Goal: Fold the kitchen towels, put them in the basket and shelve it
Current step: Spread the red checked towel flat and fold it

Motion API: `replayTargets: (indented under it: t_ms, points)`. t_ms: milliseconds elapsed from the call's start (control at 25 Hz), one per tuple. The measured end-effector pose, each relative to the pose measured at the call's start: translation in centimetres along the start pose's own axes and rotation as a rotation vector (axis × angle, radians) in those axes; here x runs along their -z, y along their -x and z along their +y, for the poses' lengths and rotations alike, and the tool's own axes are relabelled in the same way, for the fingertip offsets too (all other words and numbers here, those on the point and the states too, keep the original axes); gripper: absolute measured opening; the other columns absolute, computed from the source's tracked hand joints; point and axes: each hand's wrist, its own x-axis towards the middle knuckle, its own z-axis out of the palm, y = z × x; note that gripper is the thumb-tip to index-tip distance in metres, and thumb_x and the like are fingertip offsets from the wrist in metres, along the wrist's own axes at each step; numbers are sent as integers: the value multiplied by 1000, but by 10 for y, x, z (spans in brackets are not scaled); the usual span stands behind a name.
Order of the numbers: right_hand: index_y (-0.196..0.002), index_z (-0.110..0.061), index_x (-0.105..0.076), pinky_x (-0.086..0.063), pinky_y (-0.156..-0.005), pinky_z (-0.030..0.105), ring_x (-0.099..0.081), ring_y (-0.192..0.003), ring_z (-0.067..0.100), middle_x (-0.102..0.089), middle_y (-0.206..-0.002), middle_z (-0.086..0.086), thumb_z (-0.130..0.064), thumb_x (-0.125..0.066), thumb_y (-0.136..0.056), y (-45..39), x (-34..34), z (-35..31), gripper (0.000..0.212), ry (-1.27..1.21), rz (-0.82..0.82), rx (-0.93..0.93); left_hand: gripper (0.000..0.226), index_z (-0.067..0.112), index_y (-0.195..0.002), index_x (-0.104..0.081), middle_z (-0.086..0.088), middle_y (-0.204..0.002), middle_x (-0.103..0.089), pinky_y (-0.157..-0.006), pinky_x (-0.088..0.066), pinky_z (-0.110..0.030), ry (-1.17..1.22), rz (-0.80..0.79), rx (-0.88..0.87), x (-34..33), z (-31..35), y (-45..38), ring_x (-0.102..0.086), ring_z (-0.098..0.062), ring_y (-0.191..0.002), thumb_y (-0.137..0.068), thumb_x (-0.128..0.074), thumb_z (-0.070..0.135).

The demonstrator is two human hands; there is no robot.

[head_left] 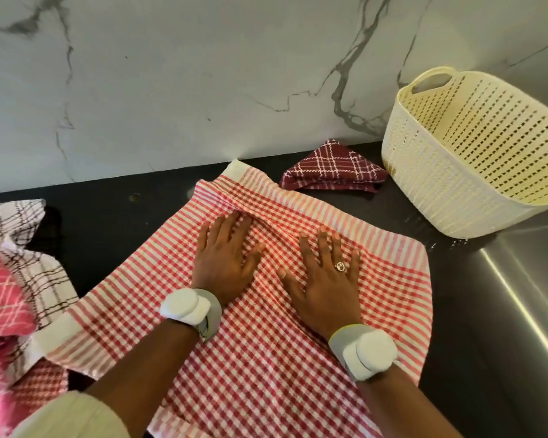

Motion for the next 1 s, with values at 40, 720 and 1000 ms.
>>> replayTargets:
  t_ms: [40, 720, 1000]
  points:
    - [-152, -37, 8, 22, -112, 53, 22, -145, 26, 20, -159, -3, -77, -3, -84, 0, -2, -1, 79, -9, 11, -5, 76, 36, -153, -5, 7, -162, 2, -117, 13, -41, 1, 0, 40, -1, -1, 3, 5, -21, -149, -85, -4, 71]
    - [-126, -30, -55, -32, -110, 38, -38, -135, 22, -41, -147, 1, -43, -64, -88, -13, 54, 23, 41, -576, 199, -56, 78, 41, -148, 17, 16, -150, 30, -116, 18, -41, 132, -111, 79, 22, -5, 53, 29, -14, -141, -83, -3, 80]
    - [-128, -14, -53, -41, -90, 29, -53, -116, 24, -55, -123, 2, -38, -87, -64, -48, 103, 137, 77, -440, -185, -223, 76, 47, -150, -4, 13, -159, 15, -113, 17, -44, 95, -385, -337, 3, 95, 24, 18, -18, -147, -83, -22, 79]
